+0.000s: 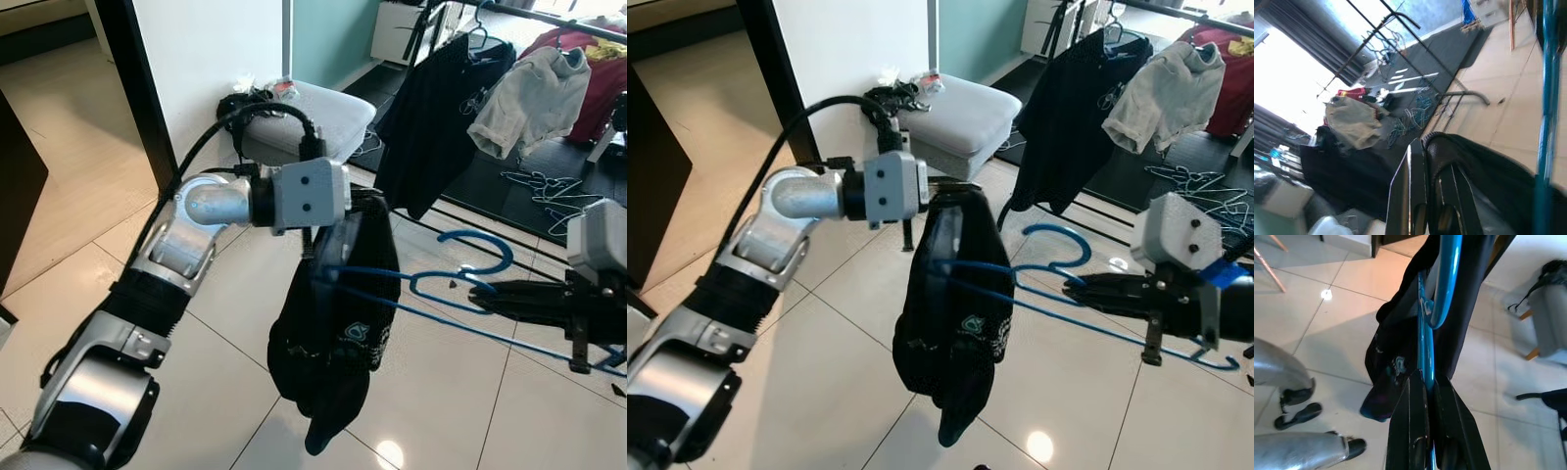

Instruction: Hang hanger

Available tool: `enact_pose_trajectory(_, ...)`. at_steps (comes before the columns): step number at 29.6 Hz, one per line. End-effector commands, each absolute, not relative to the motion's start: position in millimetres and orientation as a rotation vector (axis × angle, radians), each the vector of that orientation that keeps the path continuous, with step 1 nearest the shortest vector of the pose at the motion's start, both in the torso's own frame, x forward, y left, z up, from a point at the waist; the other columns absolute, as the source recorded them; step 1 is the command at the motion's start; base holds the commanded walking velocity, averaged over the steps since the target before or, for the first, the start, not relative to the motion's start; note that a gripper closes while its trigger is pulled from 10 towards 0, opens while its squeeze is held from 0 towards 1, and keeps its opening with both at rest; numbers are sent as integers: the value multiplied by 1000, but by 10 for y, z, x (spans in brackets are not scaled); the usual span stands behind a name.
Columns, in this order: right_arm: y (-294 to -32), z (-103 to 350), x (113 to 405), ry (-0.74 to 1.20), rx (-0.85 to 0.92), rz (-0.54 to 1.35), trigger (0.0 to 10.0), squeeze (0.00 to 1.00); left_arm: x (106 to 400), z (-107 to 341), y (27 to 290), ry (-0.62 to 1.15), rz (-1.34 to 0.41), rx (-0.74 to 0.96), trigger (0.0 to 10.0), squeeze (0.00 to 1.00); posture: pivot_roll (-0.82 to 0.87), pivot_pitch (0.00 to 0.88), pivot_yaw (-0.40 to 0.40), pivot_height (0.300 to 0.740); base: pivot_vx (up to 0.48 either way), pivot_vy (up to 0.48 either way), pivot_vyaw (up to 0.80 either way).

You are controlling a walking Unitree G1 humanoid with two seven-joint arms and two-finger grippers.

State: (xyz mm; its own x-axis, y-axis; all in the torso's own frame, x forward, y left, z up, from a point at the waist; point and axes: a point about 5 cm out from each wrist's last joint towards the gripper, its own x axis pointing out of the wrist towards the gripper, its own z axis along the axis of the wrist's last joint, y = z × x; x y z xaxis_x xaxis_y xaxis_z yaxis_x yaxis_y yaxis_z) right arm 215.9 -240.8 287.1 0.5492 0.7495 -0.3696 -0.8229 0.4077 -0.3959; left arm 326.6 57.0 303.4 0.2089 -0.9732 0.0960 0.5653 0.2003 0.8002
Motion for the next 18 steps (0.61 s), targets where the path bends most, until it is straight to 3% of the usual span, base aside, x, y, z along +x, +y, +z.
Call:
enact_pose_trajectory(1, -2334, 2836, 2174, 126, -588, 1002, 10000, 0, 3253, 3101, 557, -685, -1225, 567, 10000, 0, -60, 136, 11, 740, 0, 0, 0)
enact_pose_trajectory(3, -2313, 2830, 2191, 116, -590, 997, 10000, 0, 3263, 3131, 551, -671, -1226, 497, 10000, 0, -60, 136, 11, 740, 0, 0, 0)
enact_pose_trajectory(6, -2196, 2765, 2266, 95, -604, 976, 10000, 0, 3321, 3266, 523, -622, -1189, 246, 10000, 0, -62, 135, 12, 740, 0, 0, 0)
enact_pose_trajectory(11, -2091, 2722, 2282, 78, -597, 987, 10000, 0, 3372, 3307, 521, -582, -1162, 160, 10000, 0, -62, 135, 12, 740, 0, 0, 0)
enact_pose_trajectory(16, -1978, 2658, 2351, 52, -589, 958, 10000, 0, 3483, 3521, 606, -505, -1117, -179, 10000, 0, -66, 129, 19, 740, 0, 0, 0)
enact_pose_trajectory(18, -1978, 2658, 2351, 52, -589, 958, 10000, 0, 3483, 3521, 606, -505, -1117, -179, 10000, 0, -66, 129, 19, 740, 0, 0, 0)
